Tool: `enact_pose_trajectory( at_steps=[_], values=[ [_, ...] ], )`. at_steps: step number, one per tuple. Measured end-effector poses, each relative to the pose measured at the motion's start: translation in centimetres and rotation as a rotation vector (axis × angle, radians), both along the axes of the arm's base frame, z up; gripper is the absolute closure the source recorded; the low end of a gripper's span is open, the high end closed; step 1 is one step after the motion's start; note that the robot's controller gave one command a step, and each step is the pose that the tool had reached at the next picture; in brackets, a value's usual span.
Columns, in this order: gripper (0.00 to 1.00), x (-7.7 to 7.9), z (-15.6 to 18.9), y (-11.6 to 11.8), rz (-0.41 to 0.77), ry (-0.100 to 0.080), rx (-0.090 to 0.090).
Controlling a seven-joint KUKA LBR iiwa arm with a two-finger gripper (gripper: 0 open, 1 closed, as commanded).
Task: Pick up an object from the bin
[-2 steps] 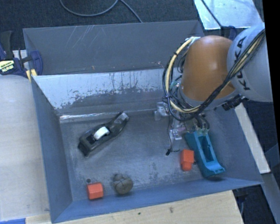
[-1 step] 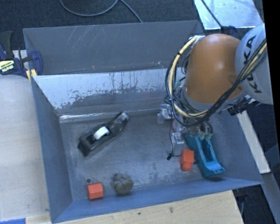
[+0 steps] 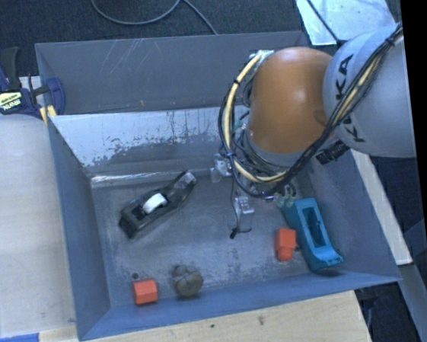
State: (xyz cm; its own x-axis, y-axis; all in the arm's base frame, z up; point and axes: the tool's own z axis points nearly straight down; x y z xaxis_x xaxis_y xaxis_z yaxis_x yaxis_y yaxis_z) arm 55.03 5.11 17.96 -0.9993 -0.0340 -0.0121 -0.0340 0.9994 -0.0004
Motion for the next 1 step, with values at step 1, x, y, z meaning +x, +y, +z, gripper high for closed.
enact_pose_trajectory(
  at_steps=[1],
  values=[
    [0.0, 0.81, -1.78, 1.67, 0.195, 0.01, 0.001]
  ],
)
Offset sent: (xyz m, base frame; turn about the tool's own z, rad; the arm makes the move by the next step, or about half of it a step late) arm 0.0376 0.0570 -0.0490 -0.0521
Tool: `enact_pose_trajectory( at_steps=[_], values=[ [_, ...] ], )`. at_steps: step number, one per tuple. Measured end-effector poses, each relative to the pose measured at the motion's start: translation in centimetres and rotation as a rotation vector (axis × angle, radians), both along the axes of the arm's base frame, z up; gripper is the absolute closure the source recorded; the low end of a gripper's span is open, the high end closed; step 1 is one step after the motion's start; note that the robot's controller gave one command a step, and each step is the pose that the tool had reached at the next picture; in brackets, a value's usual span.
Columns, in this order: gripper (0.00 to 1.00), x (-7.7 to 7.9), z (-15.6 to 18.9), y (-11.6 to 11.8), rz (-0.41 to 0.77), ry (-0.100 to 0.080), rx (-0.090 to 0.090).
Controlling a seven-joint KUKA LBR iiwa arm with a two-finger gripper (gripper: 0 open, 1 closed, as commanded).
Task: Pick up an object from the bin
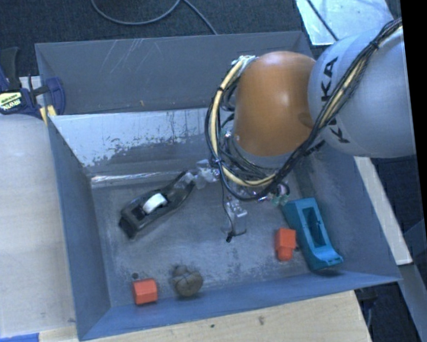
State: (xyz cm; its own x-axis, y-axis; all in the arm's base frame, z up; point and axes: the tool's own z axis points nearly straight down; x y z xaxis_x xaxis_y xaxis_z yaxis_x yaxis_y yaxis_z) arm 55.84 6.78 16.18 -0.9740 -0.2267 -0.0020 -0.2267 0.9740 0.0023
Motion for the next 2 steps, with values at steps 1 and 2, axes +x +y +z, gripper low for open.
enact_pose_trajectory(
  at_steps=[1, 2],
  values=[
    [0.0, 2.0, -1.8, 2.1, -0.126, -0.012, -0.001],
    [0.0, 3.8, -2.2, 6.2, 0.006, -0.006, 0.0]
  ],
)
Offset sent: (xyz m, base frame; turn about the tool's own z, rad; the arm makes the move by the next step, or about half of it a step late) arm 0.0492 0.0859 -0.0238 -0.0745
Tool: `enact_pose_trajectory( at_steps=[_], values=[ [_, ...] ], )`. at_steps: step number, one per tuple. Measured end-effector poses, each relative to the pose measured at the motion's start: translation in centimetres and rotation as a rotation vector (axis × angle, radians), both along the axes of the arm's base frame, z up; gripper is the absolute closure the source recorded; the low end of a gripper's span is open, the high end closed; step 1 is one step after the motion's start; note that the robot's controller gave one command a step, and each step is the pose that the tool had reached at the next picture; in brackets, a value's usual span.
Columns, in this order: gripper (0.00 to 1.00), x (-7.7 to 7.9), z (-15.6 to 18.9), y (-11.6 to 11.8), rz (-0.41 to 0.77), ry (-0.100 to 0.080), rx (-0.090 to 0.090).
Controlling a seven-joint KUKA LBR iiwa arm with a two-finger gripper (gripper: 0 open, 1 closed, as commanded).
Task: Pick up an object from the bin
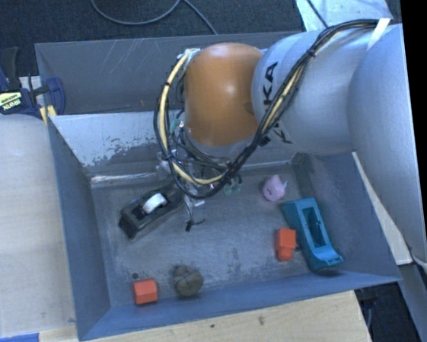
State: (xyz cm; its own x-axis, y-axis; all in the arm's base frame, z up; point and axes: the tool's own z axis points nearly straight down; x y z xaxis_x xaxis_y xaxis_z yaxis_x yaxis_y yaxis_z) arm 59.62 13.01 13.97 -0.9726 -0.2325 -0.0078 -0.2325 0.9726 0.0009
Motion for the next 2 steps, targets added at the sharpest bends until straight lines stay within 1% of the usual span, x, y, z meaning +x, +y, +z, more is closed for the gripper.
enact_pose_trajectory(
  at_steps=[1, 2],
  values=[
    [0.0, 0.9, -2.2, 1.2, 0.037, -0.008, 0.001],
    [0.0, 0.6, -3.9, 1.4, -0.112, -0.001, 0.001]
  ],
)
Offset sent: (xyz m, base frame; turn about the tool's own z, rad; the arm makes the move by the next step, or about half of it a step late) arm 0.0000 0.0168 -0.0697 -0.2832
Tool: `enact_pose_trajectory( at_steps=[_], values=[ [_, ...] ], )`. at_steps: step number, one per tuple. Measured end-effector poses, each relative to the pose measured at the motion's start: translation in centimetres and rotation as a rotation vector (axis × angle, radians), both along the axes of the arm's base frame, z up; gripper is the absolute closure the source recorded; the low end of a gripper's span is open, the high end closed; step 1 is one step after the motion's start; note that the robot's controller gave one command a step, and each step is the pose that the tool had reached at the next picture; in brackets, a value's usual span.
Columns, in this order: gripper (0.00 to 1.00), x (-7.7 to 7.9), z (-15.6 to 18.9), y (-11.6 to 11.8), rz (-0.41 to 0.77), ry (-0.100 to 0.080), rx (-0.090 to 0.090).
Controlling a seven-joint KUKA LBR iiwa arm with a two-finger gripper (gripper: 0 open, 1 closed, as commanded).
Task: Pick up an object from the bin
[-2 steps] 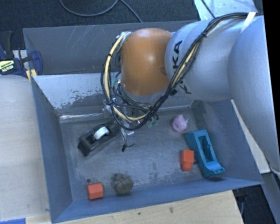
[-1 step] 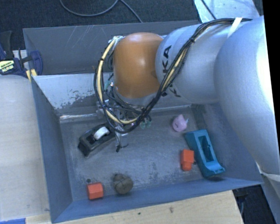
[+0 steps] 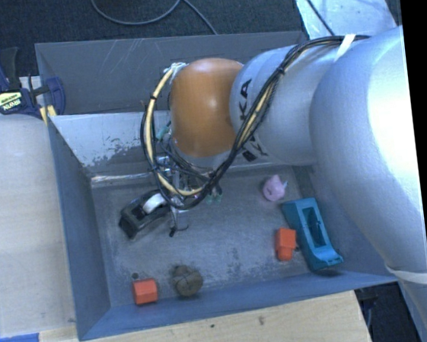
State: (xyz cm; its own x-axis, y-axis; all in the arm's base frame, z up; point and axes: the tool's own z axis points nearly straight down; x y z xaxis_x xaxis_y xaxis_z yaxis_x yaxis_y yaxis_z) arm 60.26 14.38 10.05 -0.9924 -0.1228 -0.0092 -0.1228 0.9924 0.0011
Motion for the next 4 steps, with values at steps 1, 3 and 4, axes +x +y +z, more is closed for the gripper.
enact_pose_trajectory(
  at_steps=[1, 3, 4],
  values=[
    [1.0, 0.8, -2.6, 2.5, 0.477, -0.017, -0.009],
    [1.0, 1.3, -0.4, 3.1, 0.477, -0.012, -0.009],
    [1.0, 1.3, -0.4, 3.1, 0.476, -0.012, -0.009]
  ],
)
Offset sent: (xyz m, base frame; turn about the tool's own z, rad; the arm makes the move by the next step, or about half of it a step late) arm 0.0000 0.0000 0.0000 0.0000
